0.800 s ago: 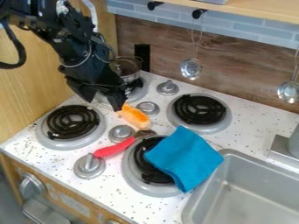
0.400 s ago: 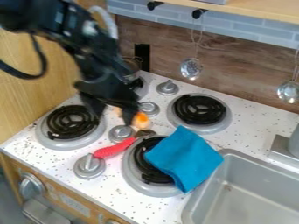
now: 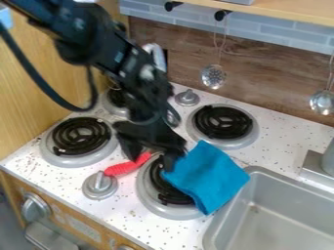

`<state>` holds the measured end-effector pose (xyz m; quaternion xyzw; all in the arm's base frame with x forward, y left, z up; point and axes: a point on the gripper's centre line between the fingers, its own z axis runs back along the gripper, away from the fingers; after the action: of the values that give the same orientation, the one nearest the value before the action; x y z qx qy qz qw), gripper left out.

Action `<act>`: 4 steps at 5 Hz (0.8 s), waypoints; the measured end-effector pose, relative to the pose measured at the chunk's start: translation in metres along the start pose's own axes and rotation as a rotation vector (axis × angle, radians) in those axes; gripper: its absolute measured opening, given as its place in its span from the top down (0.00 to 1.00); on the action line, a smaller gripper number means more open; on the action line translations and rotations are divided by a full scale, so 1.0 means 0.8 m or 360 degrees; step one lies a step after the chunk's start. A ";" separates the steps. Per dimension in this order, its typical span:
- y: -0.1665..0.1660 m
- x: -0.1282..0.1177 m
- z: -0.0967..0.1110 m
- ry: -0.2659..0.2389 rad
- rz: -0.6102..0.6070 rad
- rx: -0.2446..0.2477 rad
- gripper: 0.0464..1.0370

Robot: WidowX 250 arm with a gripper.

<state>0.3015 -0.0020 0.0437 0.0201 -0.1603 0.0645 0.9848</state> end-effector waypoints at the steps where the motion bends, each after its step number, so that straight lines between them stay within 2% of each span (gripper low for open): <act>1: -0.020 -0.003 -0.013 0.0030 -0.0081 0.0014 0.04; 2: -0.041 -0.001 -0.020 0.0032 -0.0136 -0.0020 0.04; 4: -0.063 0.009 -0.013 0.0001 -0.0157 -0.0066 0.04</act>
<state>0.3184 -0.0504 0.0356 0.0074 -0.1601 0.0126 0.9870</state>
